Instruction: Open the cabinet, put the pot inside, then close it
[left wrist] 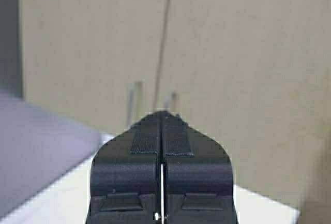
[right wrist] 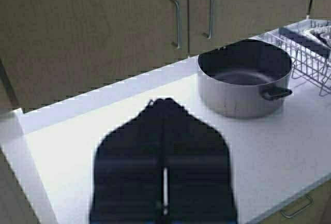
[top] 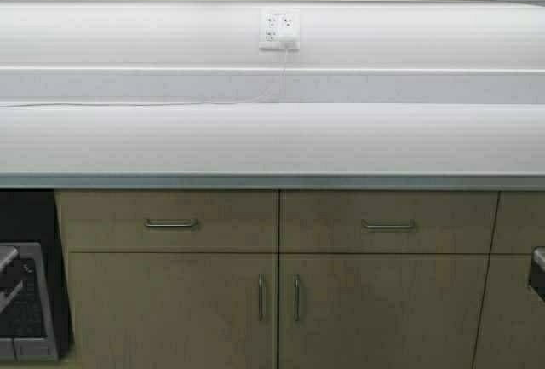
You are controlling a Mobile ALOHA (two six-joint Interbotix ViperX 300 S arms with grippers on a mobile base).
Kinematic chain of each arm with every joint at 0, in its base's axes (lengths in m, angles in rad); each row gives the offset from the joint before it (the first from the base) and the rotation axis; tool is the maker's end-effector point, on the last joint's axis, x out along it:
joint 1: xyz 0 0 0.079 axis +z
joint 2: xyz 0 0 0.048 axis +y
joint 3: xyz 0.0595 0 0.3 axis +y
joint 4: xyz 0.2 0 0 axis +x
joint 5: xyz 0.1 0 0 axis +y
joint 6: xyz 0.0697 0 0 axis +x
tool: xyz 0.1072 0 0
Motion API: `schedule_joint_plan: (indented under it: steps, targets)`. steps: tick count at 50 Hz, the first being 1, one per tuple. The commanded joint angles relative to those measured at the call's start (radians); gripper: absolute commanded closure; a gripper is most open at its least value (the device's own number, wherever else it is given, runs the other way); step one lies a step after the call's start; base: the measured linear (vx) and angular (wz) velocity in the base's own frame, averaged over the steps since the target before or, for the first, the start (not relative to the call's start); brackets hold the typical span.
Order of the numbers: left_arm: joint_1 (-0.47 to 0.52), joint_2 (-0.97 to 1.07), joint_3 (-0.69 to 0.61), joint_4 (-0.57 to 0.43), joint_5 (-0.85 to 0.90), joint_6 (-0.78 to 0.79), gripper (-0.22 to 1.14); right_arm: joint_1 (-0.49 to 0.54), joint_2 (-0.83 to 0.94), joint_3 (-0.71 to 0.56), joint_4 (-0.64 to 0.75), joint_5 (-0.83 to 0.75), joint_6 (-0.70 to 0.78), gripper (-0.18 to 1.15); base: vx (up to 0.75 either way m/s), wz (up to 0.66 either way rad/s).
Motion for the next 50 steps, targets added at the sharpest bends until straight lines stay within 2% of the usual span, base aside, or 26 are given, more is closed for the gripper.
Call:
schedule_joint_plan:
  steps: [1,8,15,31,38,44,50]
  targets:
    - [-0.051,-0.015,-0.026,0.002,-0.003,0.002,0.88,0.021,-0.025,-0.006,0.009,-0.005,-0.005,0.91,0.03,0.00]
    - [-0.115,-0.034,-0.006,0.002,0.012,0.003,0.88,0.067,-0.028,-0.006,0.008,-0.006,-0.008,0.91,0.02,-0.01]
    - [-0.198,-0.091,0.044,0.006,0.017,0.011,0.88,0.156,-0.051,0.006,0.008,-0.003,-0.015,0.91,0.01,0.02]
    - [-0.376,-0.331,0.287,0.025,0.005,0.028,0.88,0.325,-0.127,0.041,0.002,-0.009,-0.018,0.91,0.00,0.01]
    - [-0.431,-0.460,0.433,0.025,0.000,0.029,0.88,0.370,-0.204,0.115,-0.008,-0.009,-0.020,0.91,0.01,0.00]
    - [-0.480,-0.577,0.589,0.025,-0.011,0.029,0.88,0.399,-0.276,0.233,-0.008,-0.009,-0.020,0.91,0.02,-0.03]
    - [-0.515,-0.663,0.730,0.025,-0.063,0.029,0.88,0.472,-0.336,0.347,-0.009,-0.014,-0.032,0.91,0.04,-0.02]
